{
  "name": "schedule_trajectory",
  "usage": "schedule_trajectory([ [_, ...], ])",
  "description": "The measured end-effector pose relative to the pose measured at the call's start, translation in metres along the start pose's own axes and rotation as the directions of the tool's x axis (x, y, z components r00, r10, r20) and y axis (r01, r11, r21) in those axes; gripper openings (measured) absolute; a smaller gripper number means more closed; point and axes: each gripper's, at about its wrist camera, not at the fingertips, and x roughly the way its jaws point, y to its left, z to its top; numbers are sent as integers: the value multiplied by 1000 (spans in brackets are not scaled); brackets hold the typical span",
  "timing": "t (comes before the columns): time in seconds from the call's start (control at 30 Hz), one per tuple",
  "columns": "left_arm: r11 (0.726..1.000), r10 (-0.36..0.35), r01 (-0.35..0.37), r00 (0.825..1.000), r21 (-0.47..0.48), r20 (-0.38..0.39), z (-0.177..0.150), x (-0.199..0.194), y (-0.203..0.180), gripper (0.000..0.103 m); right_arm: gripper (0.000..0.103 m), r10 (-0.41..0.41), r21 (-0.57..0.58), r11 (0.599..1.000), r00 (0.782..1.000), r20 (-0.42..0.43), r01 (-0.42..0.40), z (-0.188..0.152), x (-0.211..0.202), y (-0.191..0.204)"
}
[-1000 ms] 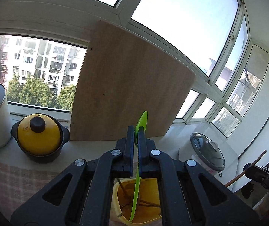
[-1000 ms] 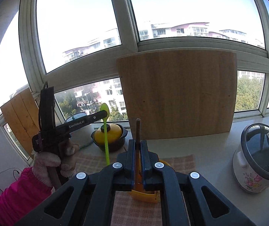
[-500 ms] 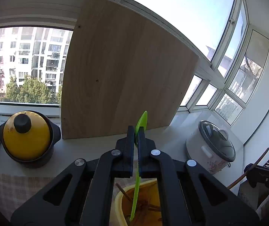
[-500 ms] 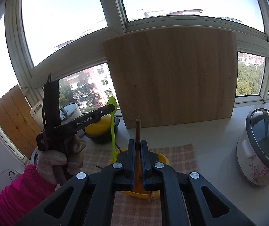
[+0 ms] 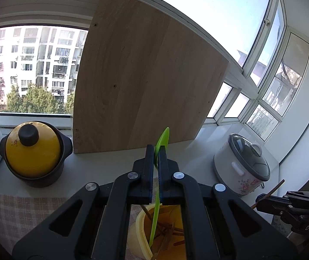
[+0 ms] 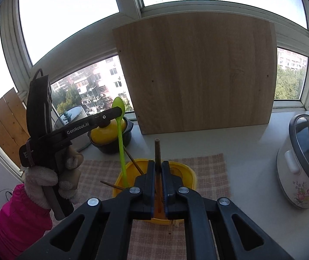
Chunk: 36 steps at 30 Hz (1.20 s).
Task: Organize utensils
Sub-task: 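Lower the green spoon and the chopstick into the yellow bin with both tools, then open both tools to release the green spoon and chopstick into the bin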
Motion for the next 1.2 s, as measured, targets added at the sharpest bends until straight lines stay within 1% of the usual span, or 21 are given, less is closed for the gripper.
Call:
schedule_trajectory([
  [0.1, 1000, 1, -1, 1000, -6, -12, -2, 0, 1, 1, 6, -5, -5, 1000, 1000, -8, 5, -1, 2, 2],
  [0.2, 1000, 1, -2, 1000, -4, -22, -4, -2, 1, 1, 16, -7, -5, 1000, 1000, -11, 7, -2, 3, 3],
  [0.27, 1000, 4, -4, 1000, -4, -27, -5, -3, 0, 1, 17, -10, -7, 1000, 1000, -14, 10, -3, 4, 3],
  [0.33, 1000, 3, -3, 1000, -12, -30, -7, -5, 0, 1, 21, -12, -8, 1000, 1000, -18, 12, -5, 4, 3],
  [0.4, 1000, -1, 0, 999, -18, -35, -9, -7, 0, 5, 24, -15, -7, 1000, 1000, -18, 15, -7, 4, 3],
  [0.47, 1000, -5, 4, 999, -16, -38, -10, -9, -1, 16, 26, -15, -3, 1000, 1000, -19, 15, -9, 2, 3],
  [0.53, 1000, 1, -1, 999, -8, -39, -12, -12, -4, 19, 28, -16, 1, 1000, 1000, -20, 16, -12, 1, 3],
  [0.77, 1000, 7, -7, 999, -9, -38, -19, -26, -8, 19, 31, -14, 6, 1000, 1000, -25, 14, -23, -7, 5],
  [0.83, 1000, 14, -14, 999, -10, -37, -23, -32, -8, 19, 34, -13, 4, 1000, 1000, -25, 13, -26, -10, 7],
  [0.87, 1000, 16, -16, 999, -11, -38, -25, -35, -8, 19, 39, -14, 4, 1000, 1000, -24, 14, -28, -11, 8],
  [0.9, 1000, 19, -20, 999, -12, -38, -26, -38, -7, 19, 40, -14, 4, 1000, 1000, -20, 14, -30, -13, 9],
  [1.17, 998, 64, -65, 998, -22, -28, -44, -74, 0, 19, 42, 7, -9, 1000, 1000, -14, -7, -50, -23, 21],
  [1.2, 997, 73, -74, 997, -19, -27, -47, -79, 1, 19, 50, 14, -12, 1000, 1000, -13, -14, -52, -24, 23],
])
